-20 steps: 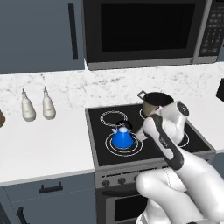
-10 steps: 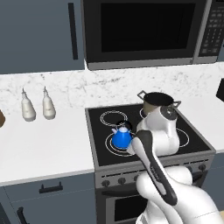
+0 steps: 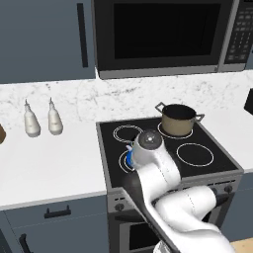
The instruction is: Pick the kettle from the counter and place it on a stove burner. Then turn the burner on.
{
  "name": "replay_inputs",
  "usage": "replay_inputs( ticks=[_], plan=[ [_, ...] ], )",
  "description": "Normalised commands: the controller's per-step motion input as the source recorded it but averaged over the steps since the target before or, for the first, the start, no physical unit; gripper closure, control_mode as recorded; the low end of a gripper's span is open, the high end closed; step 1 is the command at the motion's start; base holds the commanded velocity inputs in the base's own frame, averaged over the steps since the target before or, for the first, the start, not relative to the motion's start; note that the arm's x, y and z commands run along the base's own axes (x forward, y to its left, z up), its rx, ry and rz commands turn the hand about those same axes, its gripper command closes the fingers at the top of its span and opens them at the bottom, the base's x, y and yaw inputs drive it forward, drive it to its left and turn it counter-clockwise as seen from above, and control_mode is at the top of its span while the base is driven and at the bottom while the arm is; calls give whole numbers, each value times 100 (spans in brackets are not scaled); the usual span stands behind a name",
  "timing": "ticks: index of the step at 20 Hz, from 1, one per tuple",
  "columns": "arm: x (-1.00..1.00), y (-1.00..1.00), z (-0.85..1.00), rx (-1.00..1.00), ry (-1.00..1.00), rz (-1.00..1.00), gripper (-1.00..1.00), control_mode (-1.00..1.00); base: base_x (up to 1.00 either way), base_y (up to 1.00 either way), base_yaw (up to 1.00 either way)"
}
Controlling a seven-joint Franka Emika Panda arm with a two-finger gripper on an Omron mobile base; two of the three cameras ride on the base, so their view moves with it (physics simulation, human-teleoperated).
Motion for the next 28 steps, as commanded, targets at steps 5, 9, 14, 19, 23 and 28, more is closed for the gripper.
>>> replay_inputs(
  ticks=[5,9,14,19,23,28],
  plan=[
    [-36,41,-3,-23,0,-10,-100,-100,0,0,0],
    [-28,15,-15,-11,-2,-8,-100,-100,0,0,0],
    [-20,27,-18,-5,-4,-8,-100,-100,0,0,0],
    [-1,32,-36,0,0,-11,-100,-100,0,0,0],
    [1,35,-51,10,0,-15,-100,-100,0,0,0],
    [10,31,-59,18,-1,-21,-100,-100,0,0,0]
  ],
)
